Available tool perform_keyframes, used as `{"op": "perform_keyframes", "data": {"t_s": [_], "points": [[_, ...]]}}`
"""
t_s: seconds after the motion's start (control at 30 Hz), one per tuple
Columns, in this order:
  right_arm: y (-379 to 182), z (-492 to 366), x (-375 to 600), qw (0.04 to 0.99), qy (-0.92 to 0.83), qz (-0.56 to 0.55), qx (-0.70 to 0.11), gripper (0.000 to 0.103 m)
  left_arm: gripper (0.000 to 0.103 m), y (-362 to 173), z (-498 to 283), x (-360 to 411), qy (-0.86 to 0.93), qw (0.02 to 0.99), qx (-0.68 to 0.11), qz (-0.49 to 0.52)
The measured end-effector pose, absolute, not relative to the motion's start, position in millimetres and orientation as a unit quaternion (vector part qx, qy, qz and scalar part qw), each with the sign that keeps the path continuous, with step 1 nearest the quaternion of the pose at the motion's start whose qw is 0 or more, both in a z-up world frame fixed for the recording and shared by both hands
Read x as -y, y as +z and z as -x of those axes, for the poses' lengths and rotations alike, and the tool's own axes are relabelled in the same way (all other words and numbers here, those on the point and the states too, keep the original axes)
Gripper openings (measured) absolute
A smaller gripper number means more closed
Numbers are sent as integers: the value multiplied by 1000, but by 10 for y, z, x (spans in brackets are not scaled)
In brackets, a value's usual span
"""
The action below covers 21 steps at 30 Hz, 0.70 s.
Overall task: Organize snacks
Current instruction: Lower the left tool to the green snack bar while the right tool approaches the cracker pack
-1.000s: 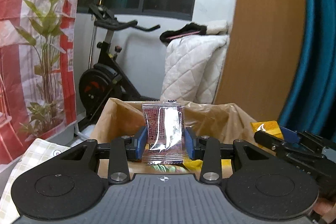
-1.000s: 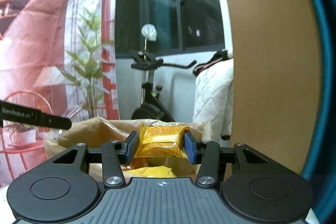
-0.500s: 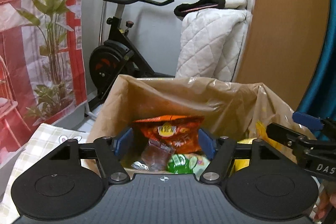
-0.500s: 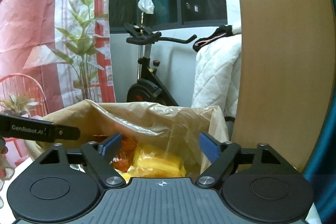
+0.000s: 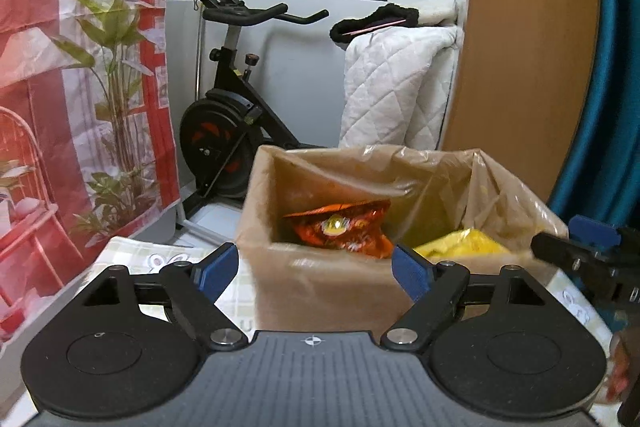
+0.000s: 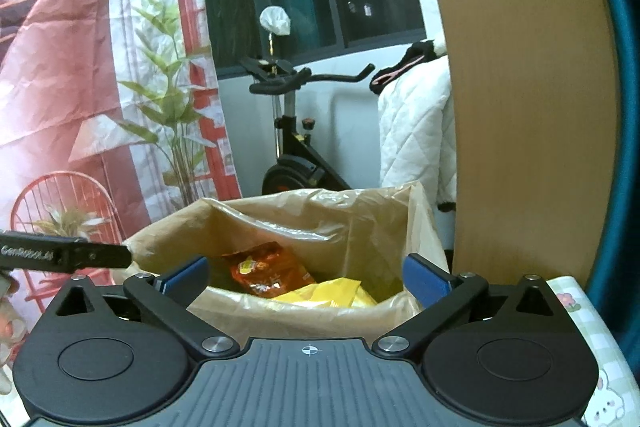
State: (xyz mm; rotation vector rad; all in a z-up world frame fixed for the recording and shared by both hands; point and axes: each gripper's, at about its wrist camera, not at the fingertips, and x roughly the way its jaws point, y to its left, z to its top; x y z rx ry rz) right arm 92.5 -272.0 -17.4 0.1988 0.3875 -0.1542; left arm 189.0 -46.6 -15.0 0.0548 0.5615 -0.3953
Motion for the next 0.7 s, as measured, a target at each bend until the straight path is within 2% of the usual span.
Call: {"op": "perform_keyframes", "data": {"t_s": [0.7], "points": [[-827,-426,2199,955,-70,-111,-266,102,84,-726,-1276,-125,-176,927,-331,-25]]}}
